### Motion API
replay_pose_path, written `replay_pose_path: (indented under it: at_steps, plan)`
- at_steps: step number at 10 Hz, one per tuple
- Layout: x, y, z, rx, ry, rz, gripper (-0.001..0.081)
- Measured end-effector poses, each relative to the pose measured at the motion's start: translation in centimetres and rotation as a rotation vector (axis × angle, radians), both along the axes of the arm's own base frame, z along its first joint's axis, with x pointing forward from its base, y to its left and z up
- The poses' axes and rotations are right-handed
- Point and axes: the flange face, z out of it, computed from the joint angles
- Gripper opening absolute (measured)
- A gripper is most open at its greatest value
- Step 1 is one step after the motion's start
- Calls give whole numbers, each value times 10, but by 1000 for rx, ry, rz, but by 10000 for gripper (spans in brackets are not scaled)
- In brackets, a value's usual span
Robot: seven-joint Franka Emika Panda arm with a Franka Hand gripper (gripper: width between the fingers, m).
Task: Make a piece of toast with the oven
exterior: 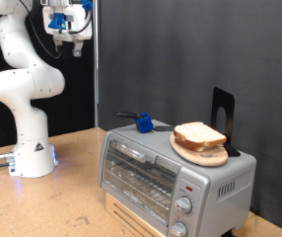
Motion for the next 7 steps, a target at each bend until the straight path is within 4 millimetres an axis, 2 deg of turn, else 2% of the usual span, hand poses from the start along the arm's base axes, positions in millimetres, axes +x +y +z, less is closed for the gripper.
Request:
replay_pose_path:
  at_steps: [1, 5, 6, 7]
  plan:
    - [2, 0, 1, 1, -20, 40, 800]
    - [17, -1, 0, -51, -64, 497, 800]
    - [17, -1, 0, -42, -67, 454, 800]
    - [16, 1, 0, -39, -69, 547, 800]
